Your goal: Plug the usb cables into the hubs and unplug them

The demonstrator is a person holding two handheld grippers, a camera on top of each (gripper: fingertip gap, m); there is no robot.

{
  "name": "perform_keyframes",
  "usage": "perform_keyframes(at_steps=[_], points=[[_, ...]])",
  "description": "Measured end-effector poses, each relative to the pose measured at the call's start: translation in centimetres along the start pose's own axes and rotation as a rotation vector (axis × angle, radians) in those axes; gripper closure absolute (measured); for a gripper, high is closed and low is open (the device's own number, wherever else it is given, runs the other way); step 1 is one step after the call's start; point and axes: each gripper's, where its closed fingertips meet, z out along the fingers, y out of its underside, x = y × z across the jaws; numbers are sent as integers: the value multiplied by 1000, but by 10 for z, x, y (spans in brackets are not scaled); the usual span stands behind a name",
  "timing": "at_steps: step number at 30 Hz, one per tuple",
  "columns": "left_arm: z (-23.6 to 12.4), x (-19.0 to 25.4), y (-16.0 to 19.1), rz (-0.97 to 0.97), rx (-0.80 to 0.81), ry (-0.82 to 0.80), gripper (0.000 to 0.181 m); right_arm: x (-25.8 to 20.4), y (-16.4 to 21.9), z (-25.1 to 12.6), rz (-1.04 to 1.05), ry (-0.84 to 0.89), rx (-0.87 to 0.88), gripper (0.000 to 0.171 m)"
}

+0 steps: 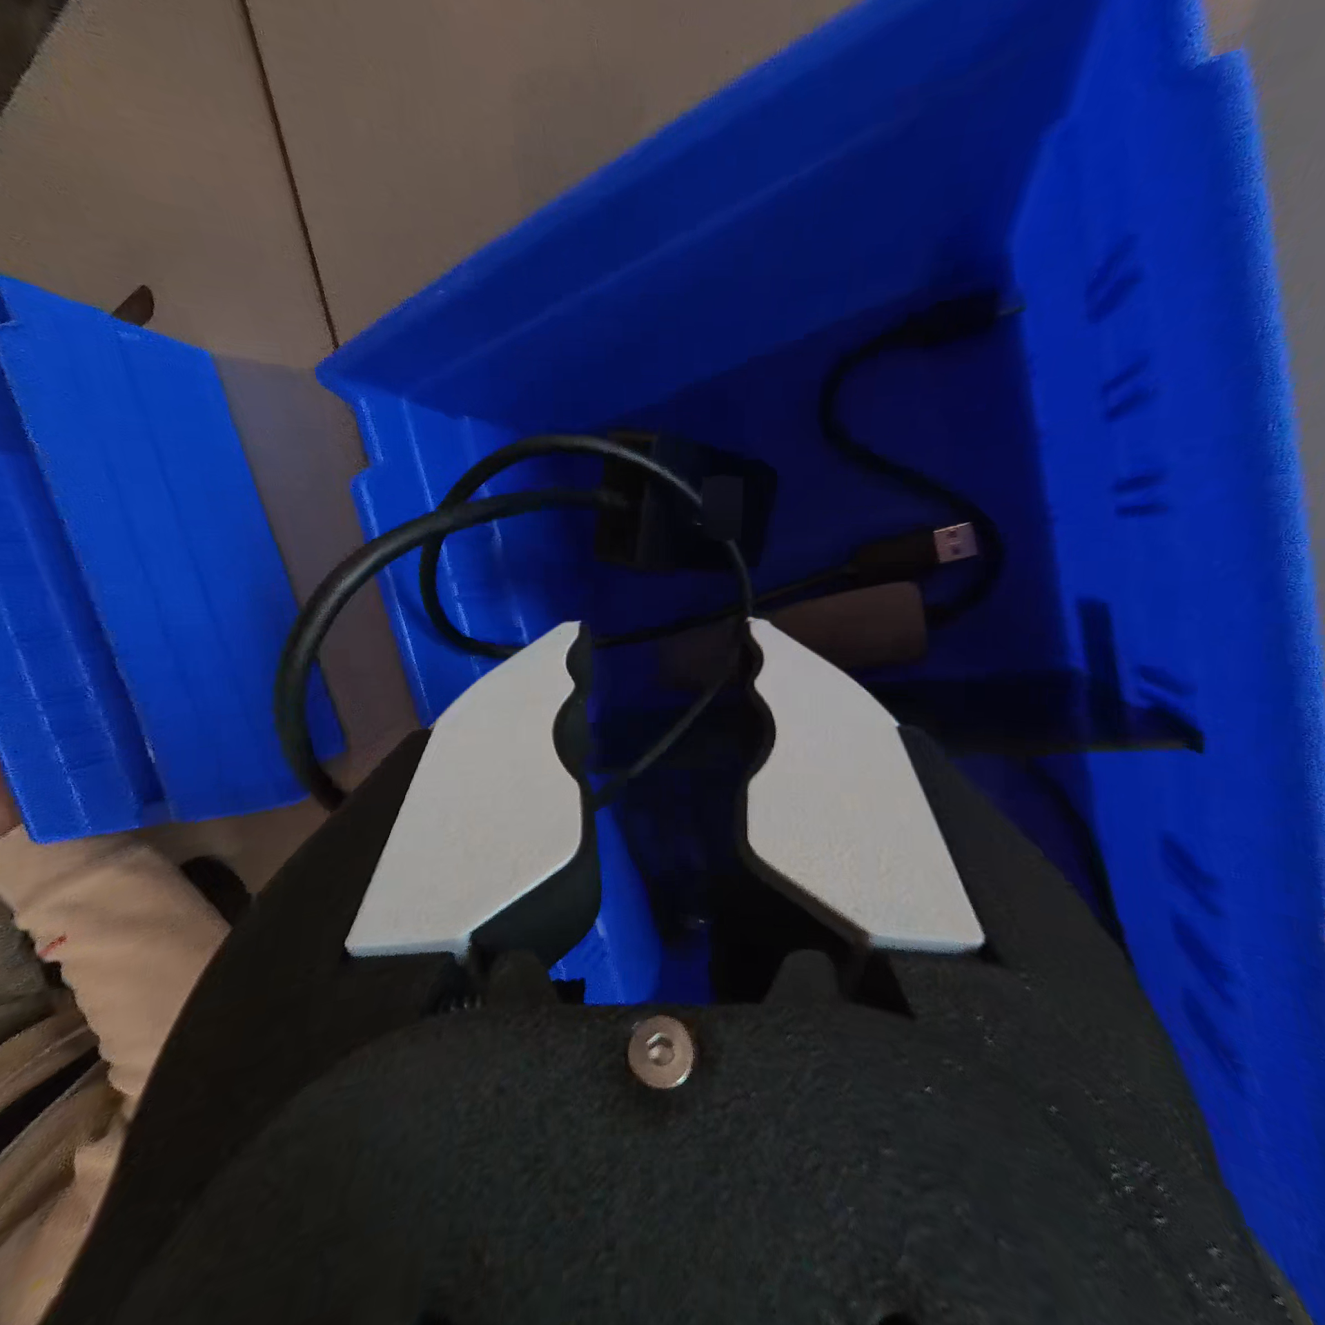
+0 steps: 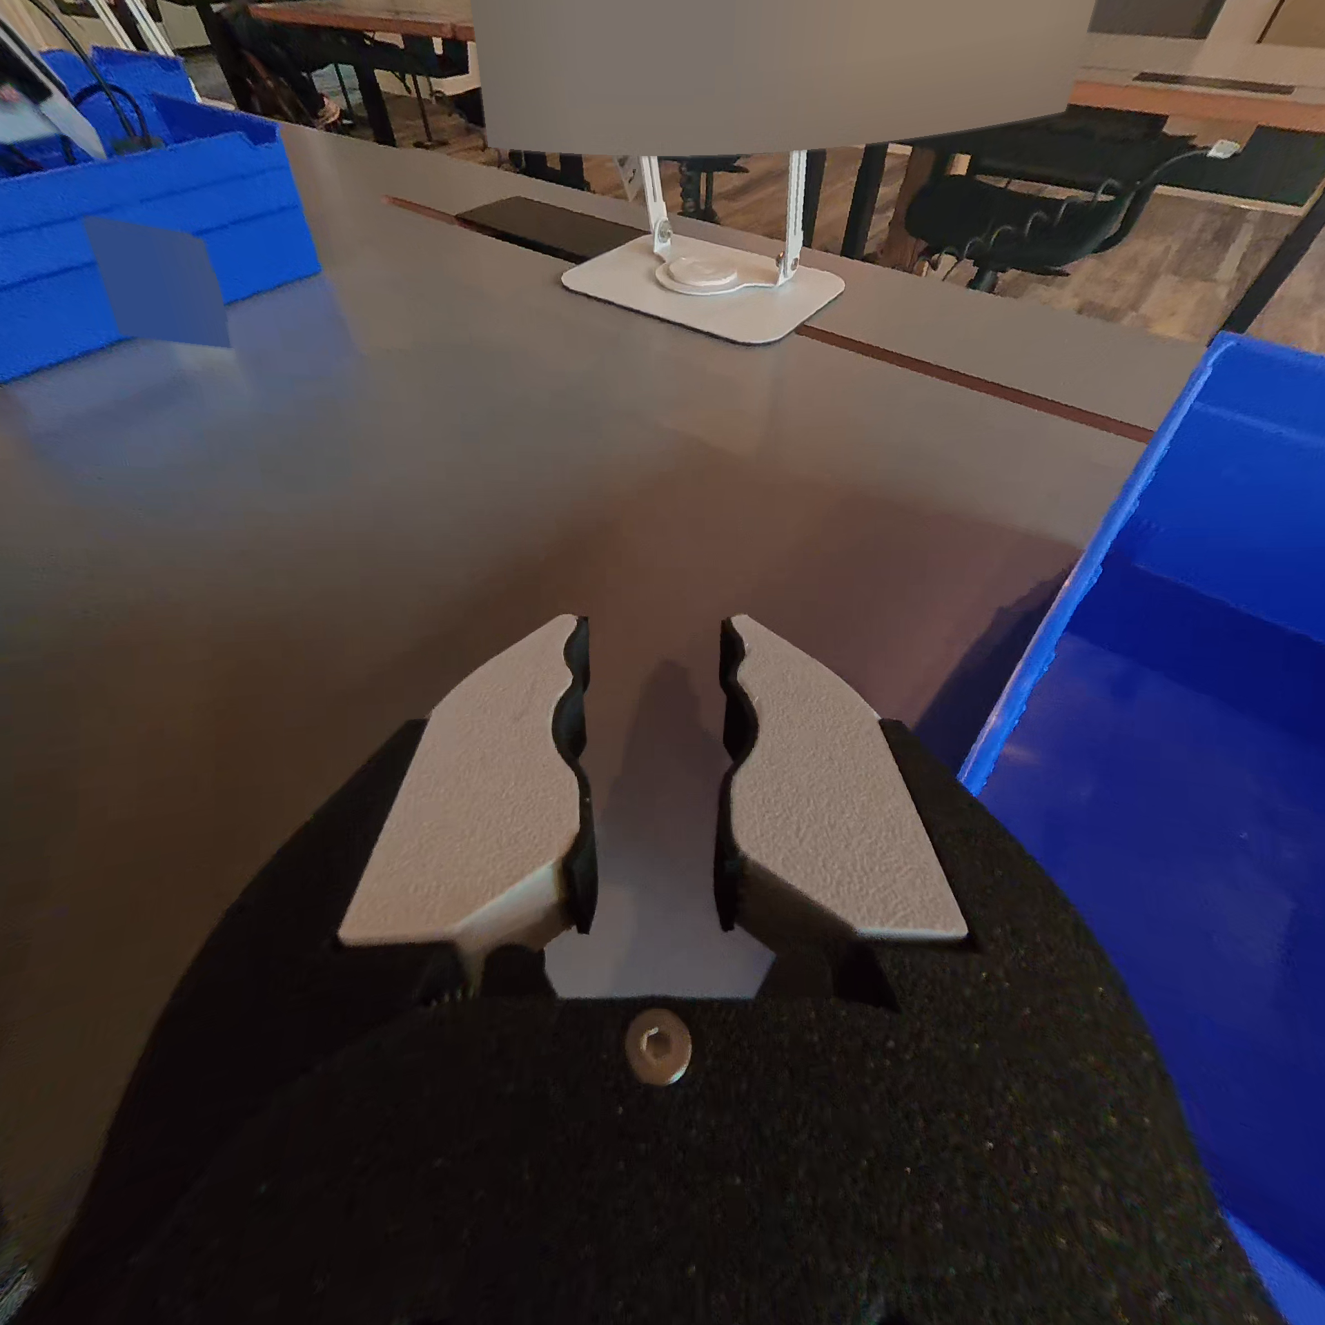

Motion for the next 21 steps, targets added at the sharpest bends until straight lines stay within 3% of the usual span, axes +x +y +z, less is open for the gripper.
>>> perform_keyframes(at_steps=[12, 16, 21], points=[[35, -12, -11, -33, 12, 34, 135, -2, -4, 0, -33, 21, -11, 137], [23, -35, -9, -17, 39, -80, 141, -2, -6, -1, -38, 26, -9, 137], [29, -18, -6, -7, -1, 59, 140, -5, -6, 0, -47, 20, -15, 137]])
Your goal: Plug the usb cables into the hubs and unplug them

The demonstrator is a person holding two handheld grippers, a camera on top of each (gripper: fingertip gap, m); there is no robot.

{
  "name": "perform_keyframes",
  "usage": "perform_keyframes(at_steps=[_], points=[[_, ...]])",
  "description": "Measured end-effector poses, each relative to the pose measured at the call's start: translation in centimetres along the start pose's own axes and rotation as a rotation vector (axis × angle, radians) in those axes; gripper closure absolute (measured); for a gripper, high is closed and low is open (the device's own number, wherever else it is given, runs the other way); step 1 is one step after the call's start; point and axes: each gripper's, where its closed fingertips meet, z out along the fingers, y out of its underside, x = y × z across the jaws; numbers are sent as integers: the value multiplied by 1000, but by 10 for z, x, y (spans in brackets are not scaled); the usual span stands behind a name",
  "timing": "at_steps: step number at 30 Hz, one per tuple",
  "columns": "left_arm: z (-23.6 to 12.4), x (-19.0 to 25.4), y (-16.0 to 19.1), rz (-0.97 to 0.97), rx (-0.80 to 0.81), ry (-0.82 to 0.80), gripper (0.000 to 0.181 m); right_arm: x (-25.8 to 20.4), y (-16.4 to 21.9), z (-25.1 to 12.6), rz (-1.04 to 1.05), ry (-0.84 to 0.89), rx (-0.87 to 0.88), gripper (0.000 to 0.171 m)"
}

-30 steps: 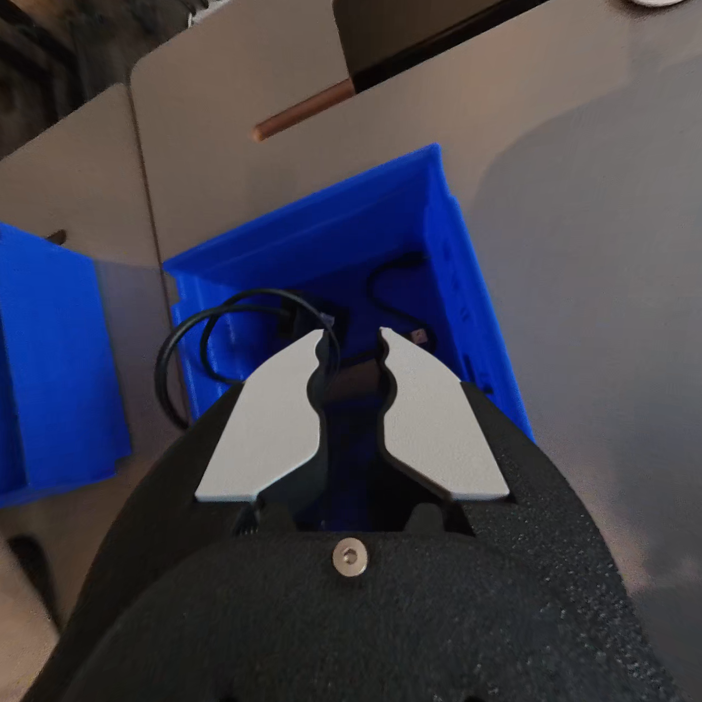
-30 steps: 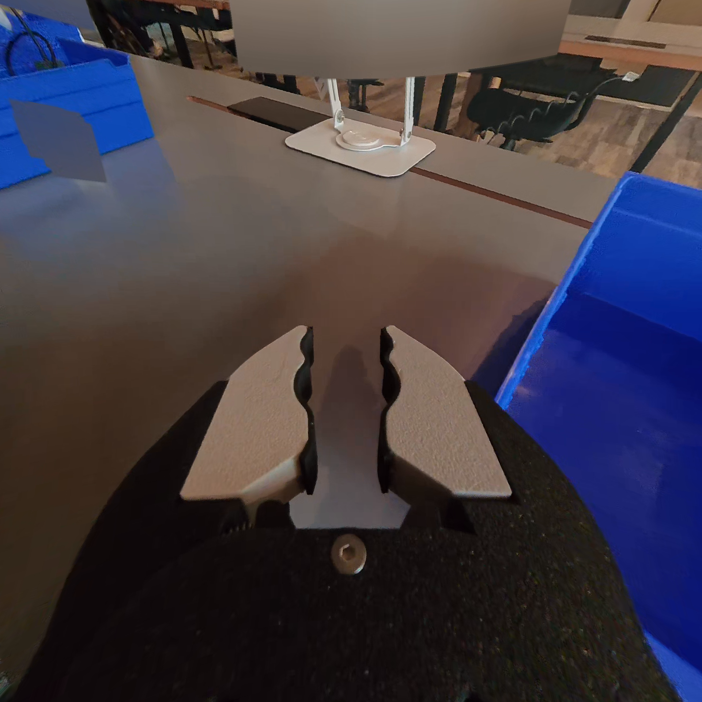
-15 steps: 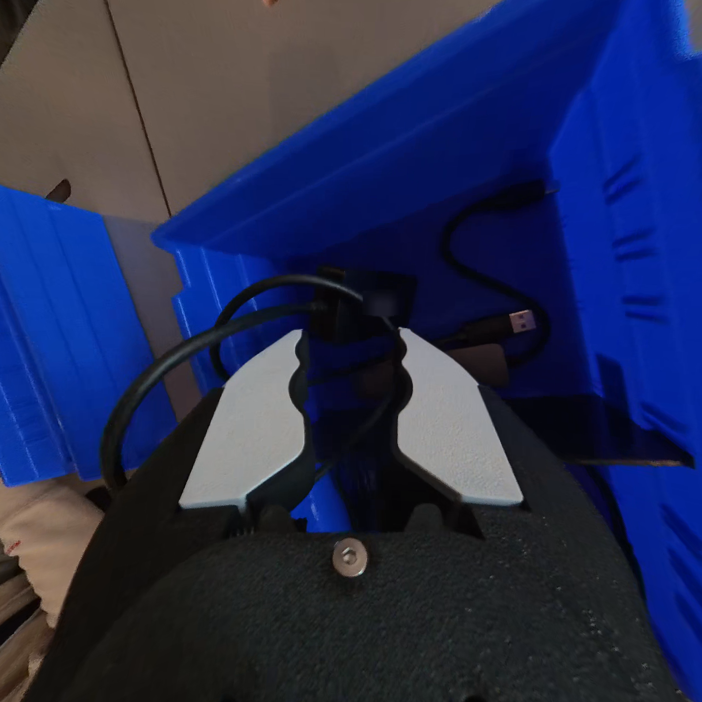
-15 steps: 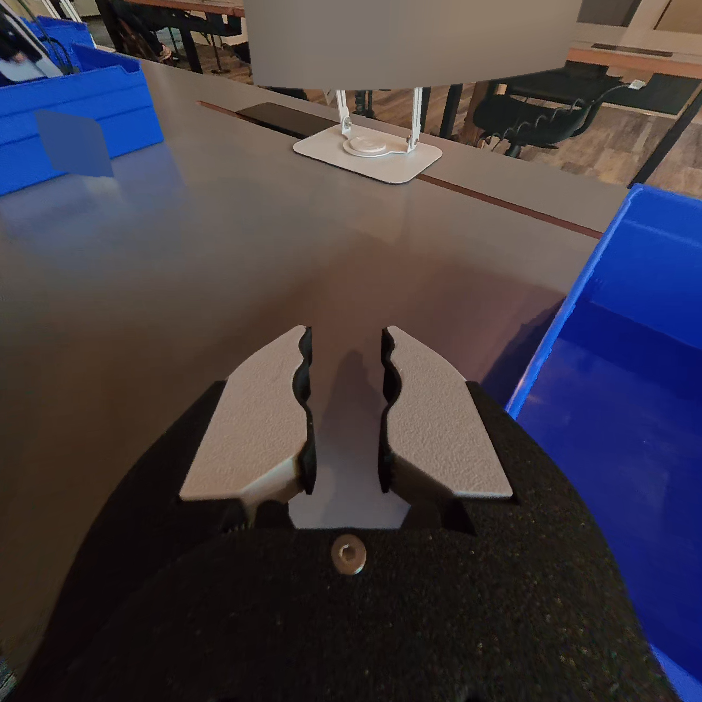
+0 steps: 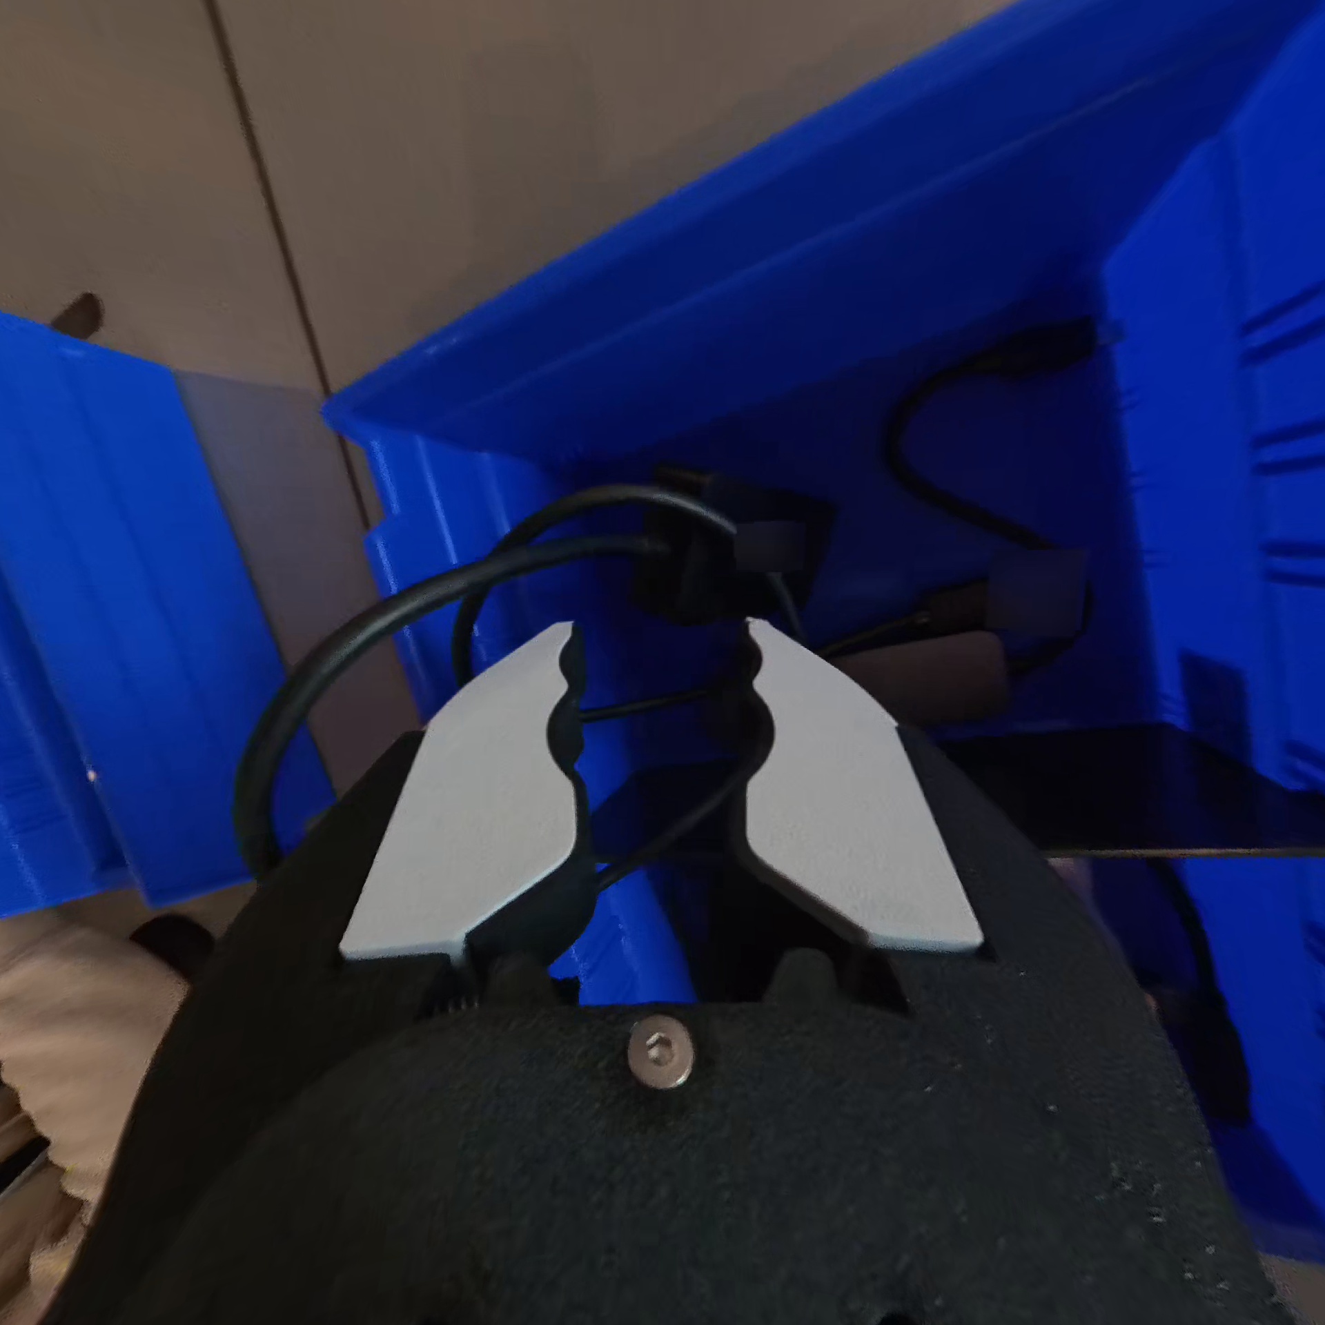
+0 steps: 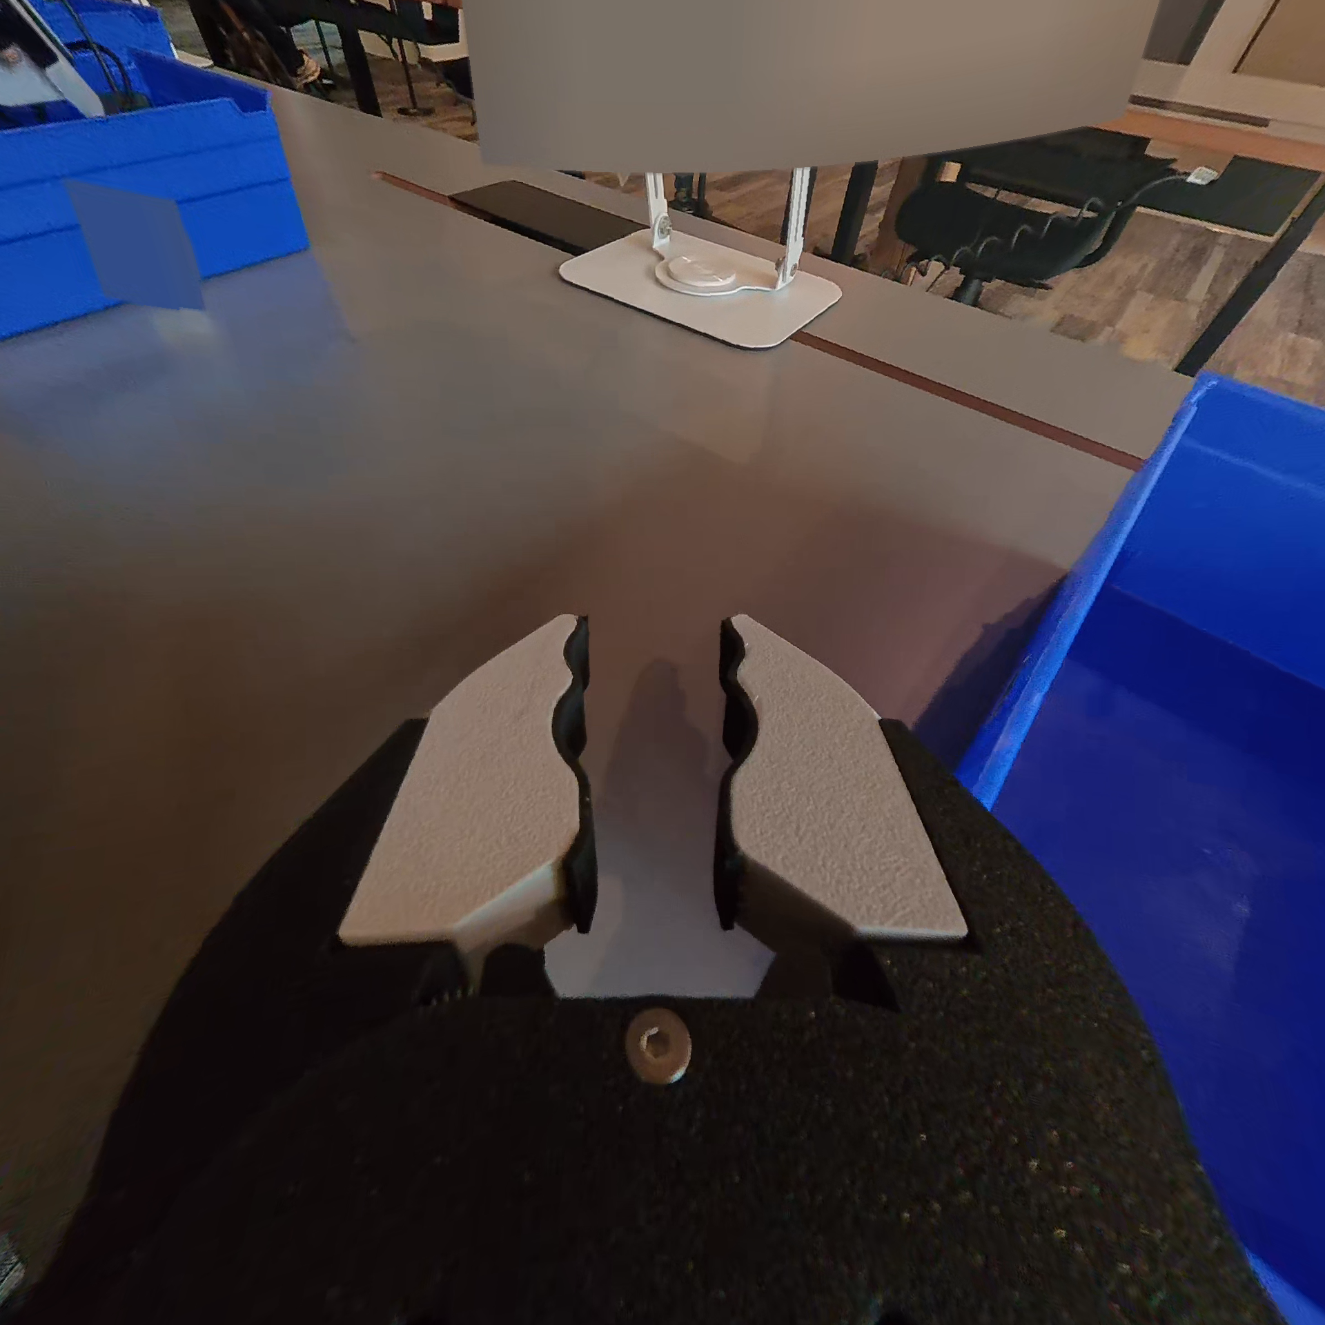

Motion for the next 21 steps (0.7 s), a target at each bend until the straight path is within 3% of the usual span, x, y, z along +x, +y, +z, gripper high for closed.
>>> perform_keyframes(at_steps=[10, 16, 21], points=[[23, 4, -12, -8, 48, 64, 145, 1, -3, -4, -9, 12, 7, 137], [6, 28, -12, -41, 96, 251, 155, 2, -1, -1, -4, 9, 0, 137], [2, 35, -12, -49, 110, 261, 158, -1, -1, 0, -11, -1, -3, 137]])
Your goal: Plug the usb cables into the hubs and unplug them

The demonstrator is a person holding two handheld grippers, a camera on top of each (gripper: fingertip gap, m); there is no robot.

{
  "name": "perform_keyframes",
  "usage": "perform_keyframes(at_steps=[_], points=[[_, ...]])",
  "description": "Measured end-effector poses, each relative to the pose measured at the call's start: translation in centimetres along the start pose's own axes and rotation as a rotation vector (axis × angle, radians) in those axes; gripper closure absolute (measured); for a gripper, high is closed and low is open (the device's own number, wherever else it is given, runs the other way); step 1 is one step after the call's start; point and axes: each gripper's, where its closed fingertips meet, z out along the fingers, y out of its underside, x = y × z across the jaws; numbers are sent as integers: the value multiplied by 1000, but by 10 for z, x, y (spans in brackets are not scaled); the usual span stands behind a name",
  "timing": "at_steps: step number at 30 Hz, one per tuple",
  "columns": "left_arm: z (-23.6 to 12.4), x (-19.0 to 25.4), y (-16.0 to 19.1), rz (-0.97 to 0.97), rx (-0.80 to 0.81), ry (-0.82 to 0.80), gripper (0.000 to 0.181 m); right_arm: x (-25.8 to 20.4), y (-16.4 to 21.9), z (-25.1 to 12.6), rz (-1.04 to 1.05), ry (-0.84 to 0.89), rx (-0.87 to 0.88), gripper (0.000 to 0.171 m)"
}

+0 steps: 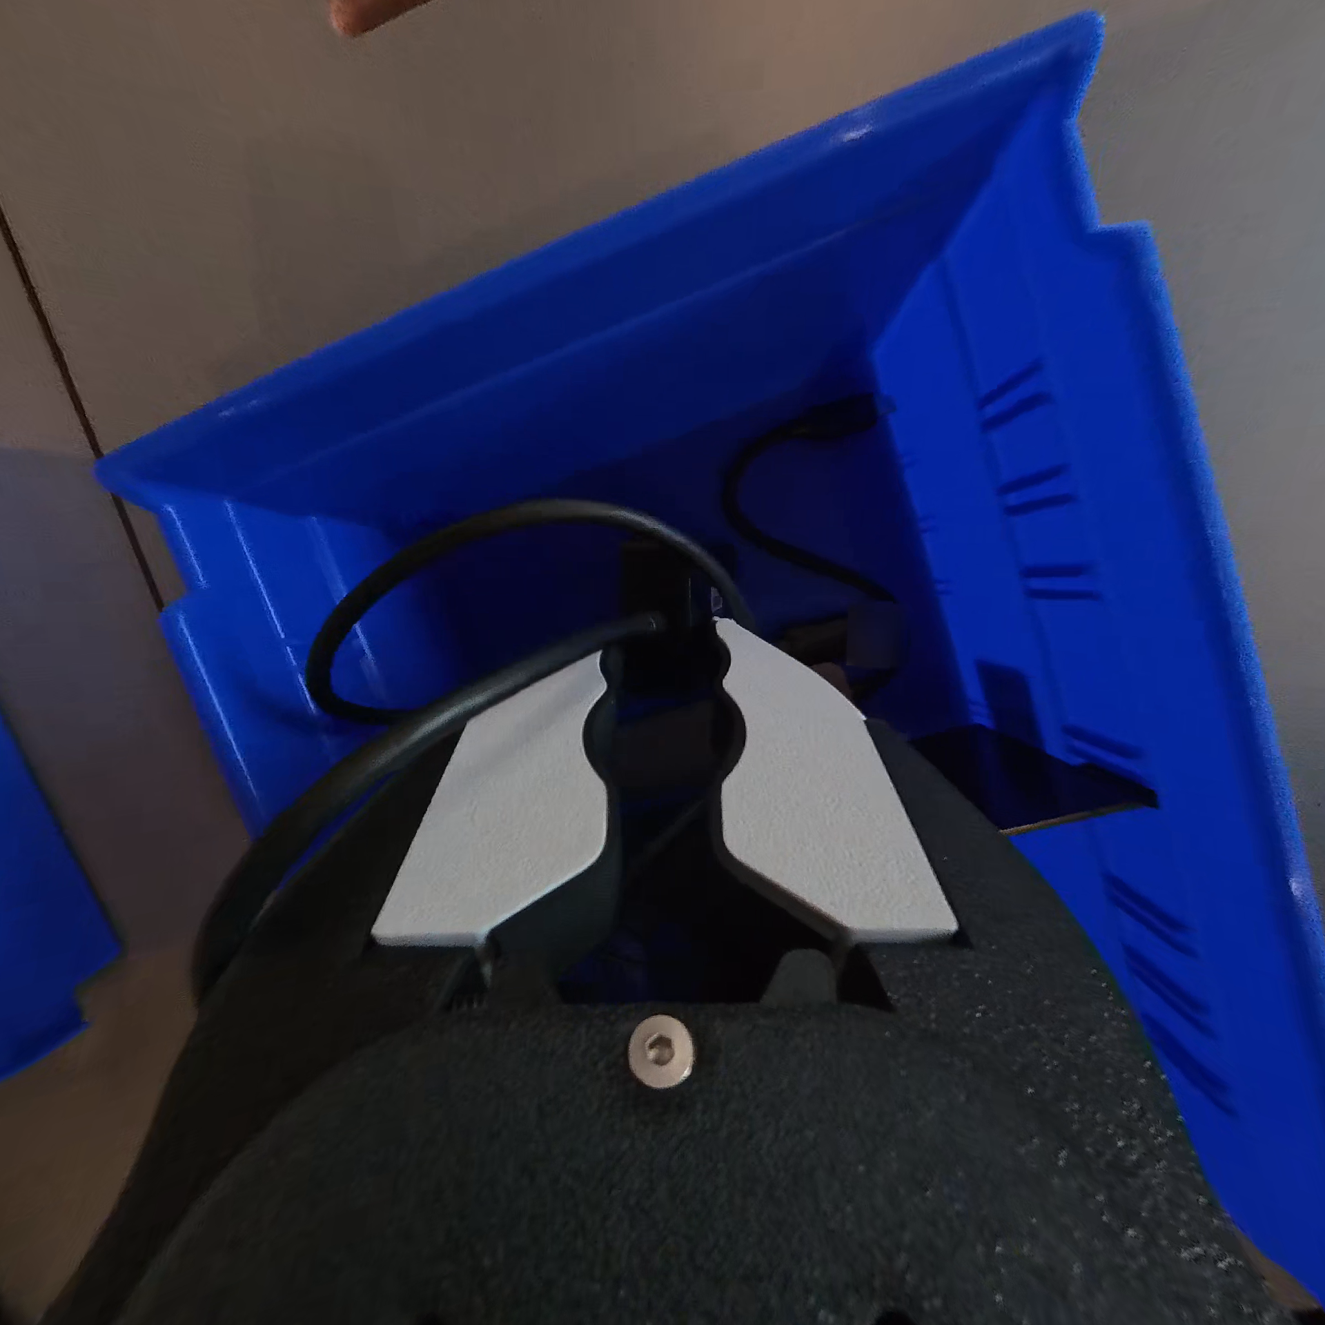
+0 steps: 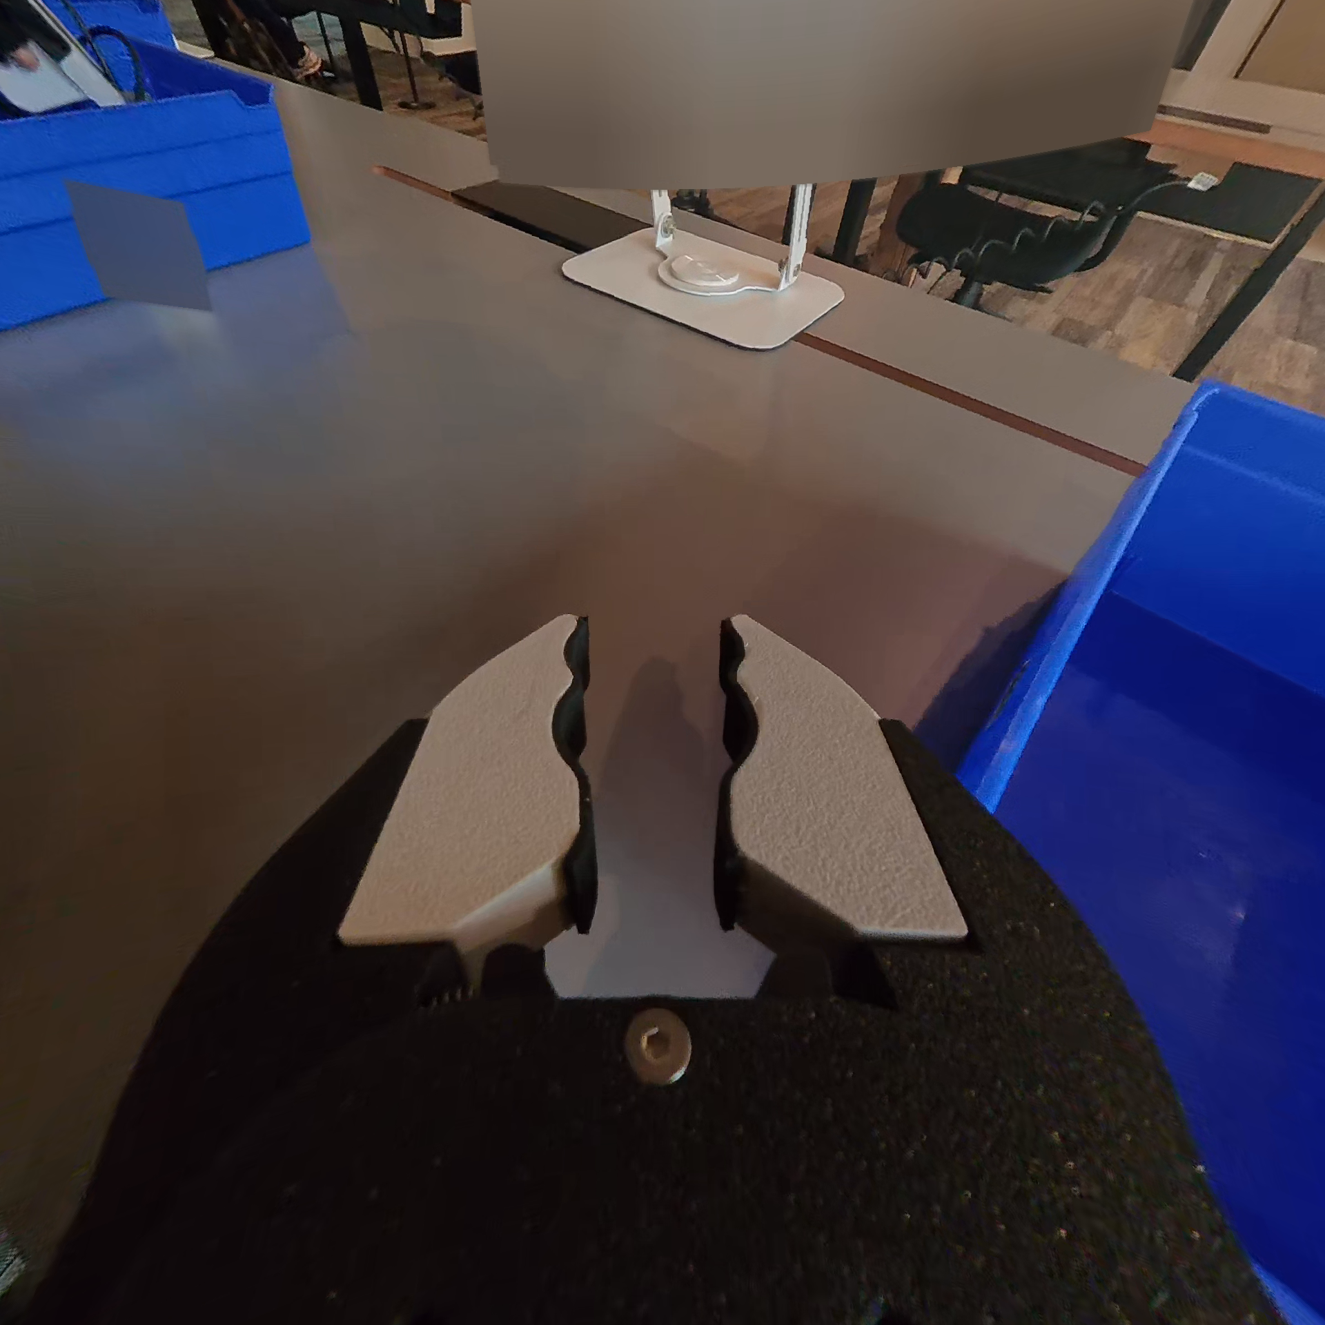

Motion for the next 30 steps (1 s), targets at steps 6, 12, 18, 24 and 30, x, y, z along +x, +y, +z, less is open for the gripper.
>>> perform_keyframes(at_steps=[6, 12, 18, 24, 30], points=[[14, 10, 8, -12, -66, 33, 161, -2, -6, -5, -11, 4, 17, 137], [4, 12, 0, 54, 16, 0, 162, -1, -14, -11, -18, 16, 38, 137], [-53, 11, -22, 143, 275, -87, 163, -10, -17, -6, -21, -18, 46, 137], [-132, 53, -49, 230, 727, -65, 160, -29, -26, -1, -49, -69, 58, 137], [-197, 118, -57, 395, 1055, -48, 163, -46, -44, -6, -98, -89, 91, 137]])
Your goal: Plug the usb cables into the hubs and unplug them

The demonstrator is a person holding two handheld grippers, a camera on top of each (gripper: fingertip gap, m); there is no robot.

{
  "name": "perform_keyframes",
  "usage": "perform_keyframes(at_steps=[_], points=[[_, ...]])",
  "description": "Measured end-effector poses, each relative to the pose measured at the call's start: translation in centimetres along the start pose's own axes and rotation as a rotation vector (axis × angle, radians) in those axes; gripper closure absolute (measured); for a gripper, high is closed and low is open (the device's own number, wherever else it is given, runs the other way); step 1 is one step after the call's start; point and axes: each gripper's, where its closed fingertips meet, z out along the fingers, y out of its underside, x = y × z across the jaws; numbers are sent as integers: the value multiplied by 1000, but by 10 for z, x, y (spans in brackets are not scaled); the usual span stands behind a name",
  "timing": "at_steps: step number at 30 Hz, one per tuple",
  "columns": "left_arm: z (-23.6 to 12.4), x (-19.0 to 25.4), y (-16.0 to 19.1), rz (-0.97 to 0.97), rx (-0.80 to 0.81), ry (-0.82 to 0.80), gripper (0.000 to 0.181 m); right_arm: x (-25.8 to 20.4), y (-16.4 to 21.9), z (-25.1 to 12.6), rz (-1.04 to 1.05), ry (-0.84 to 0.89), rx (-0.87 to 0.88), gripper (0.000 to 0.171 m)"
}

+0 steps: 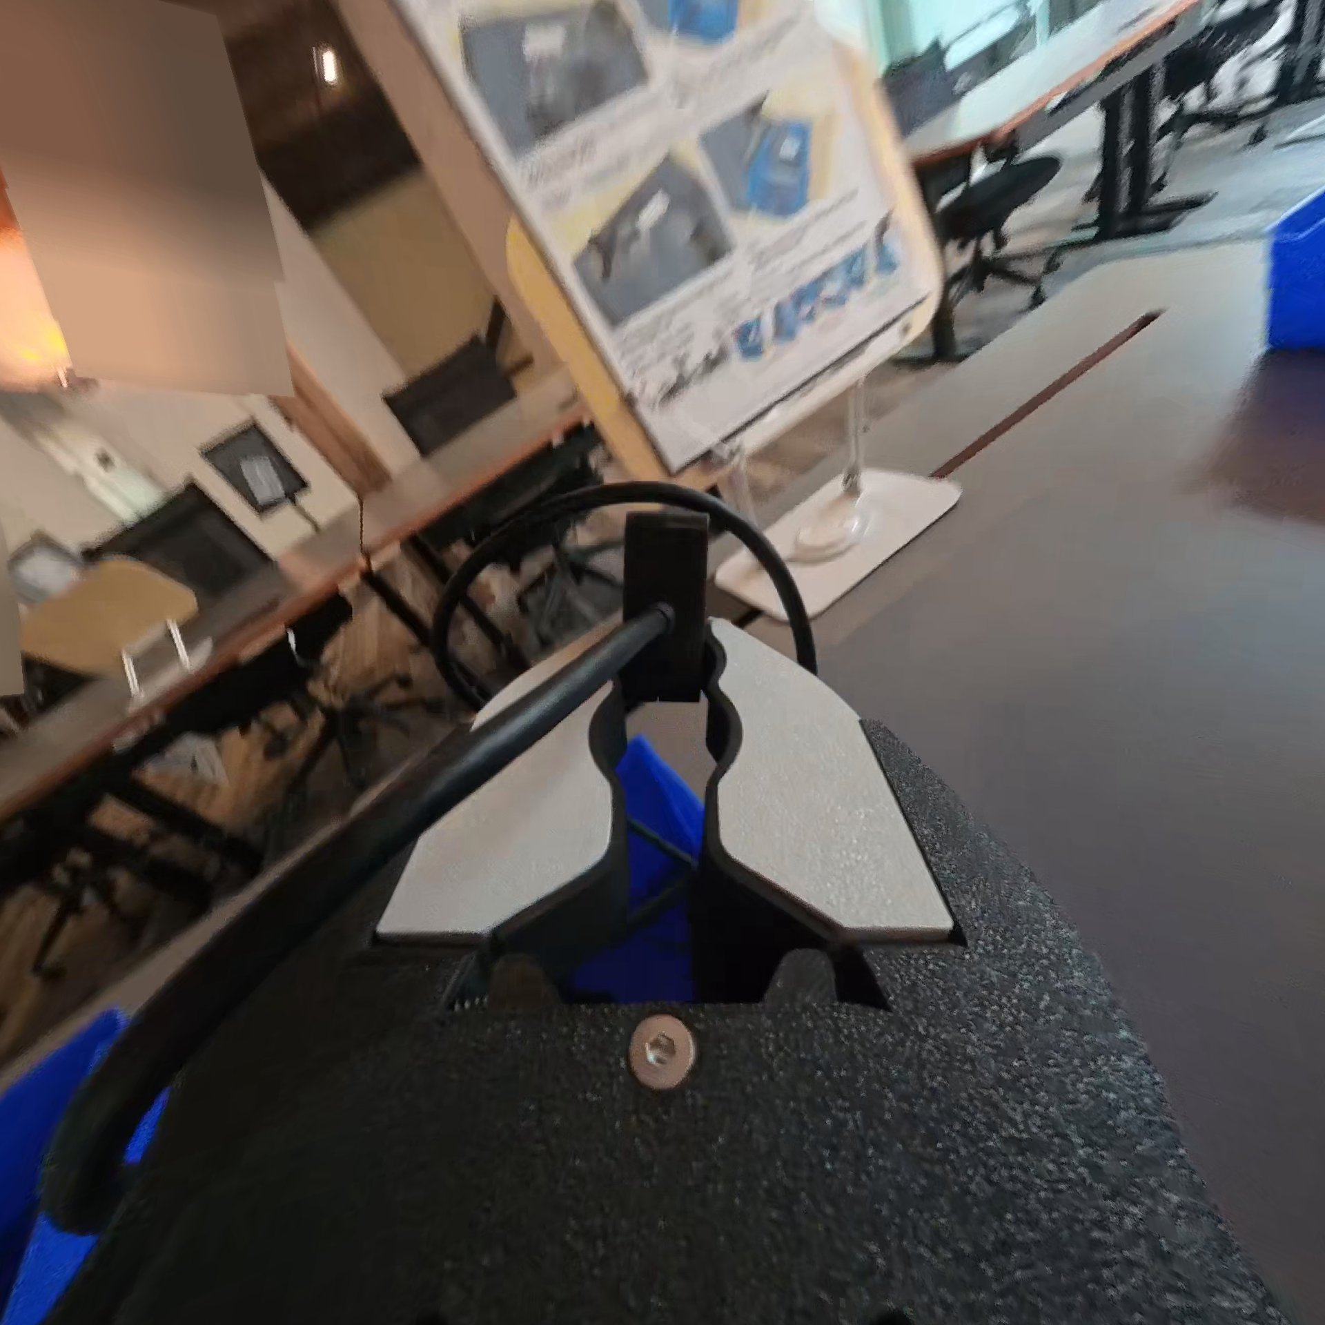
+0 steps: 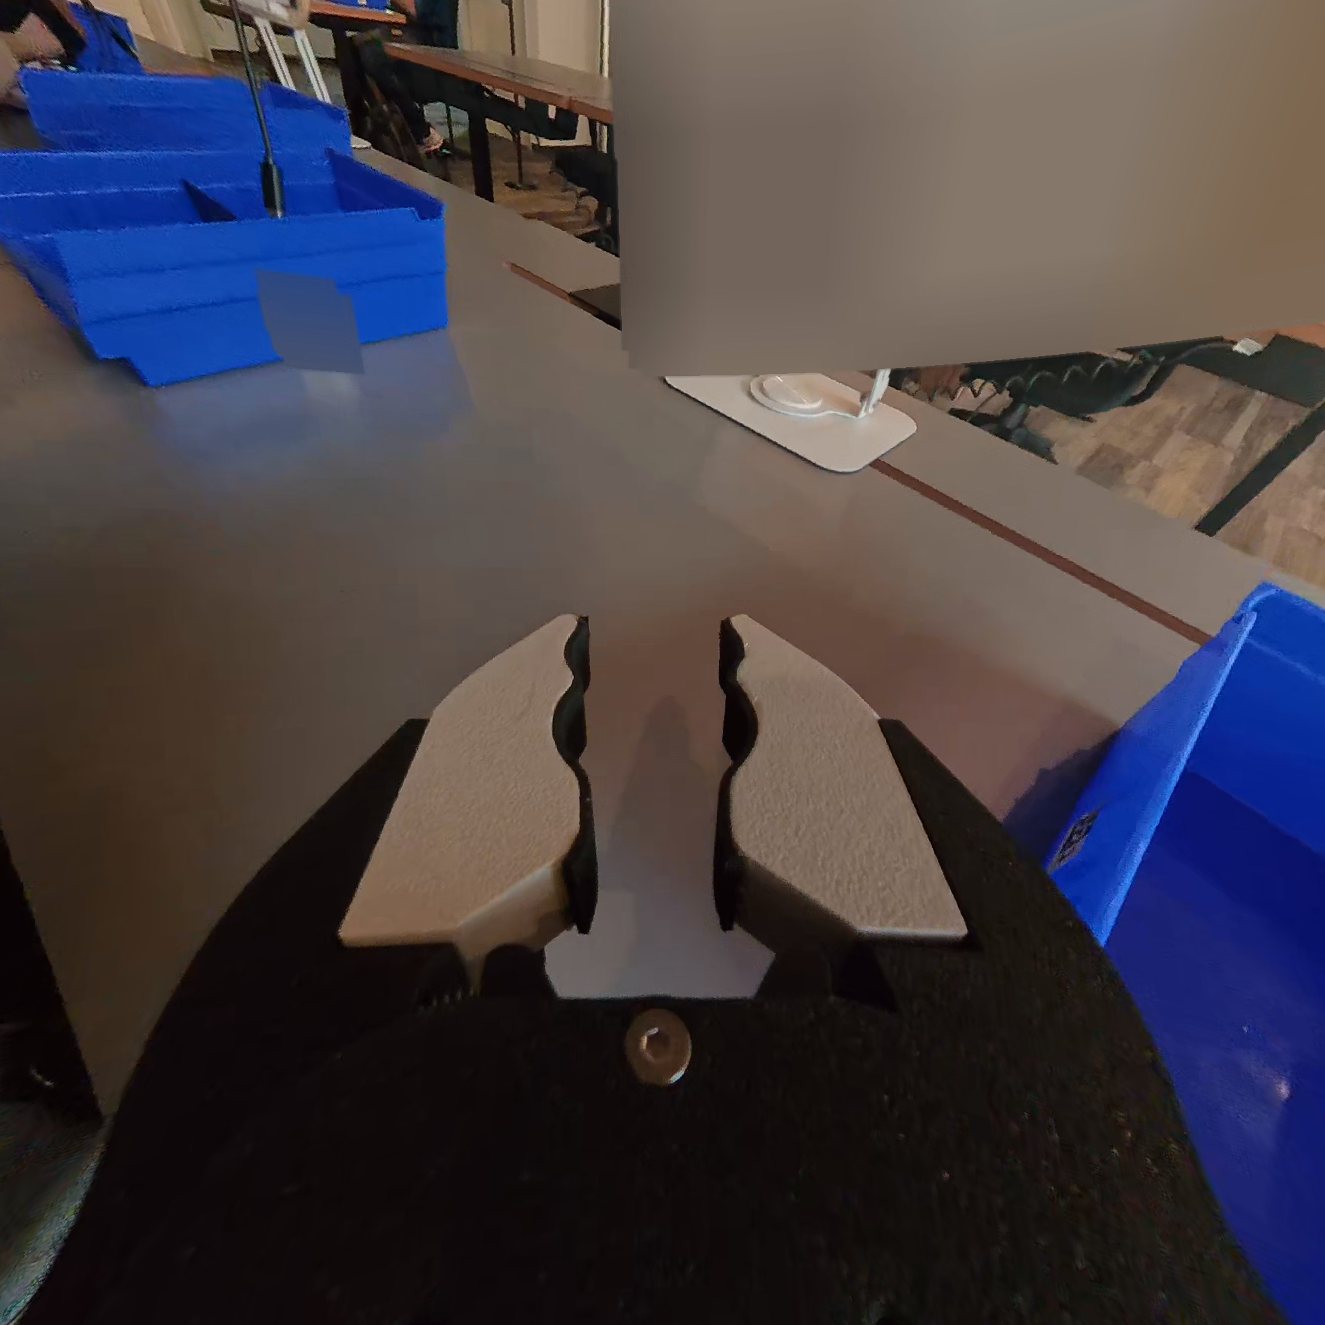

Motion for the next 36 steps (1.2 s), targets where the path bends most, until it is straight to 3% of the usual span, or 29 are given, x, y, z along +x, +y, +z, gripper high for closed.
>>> perform_keyframes(at_steps=[8, 15, 23, 36], points=[[-31, 53, -92, 62, 435, 74, 164, -17, -24, -8, -57, -17, 49, 137], [-49, 124, -124, 65, 708, 251, 164, -34, -39, -9, -75, -68, 102, 137], [-38, 204, -128, 11, 811, 478, 164, -71, -78, 3, -197, -207, 227, 137], [-25, 273, -127, -32, 866, 722, 164, -129, -157, 28, -490, -508, 586, 140]])
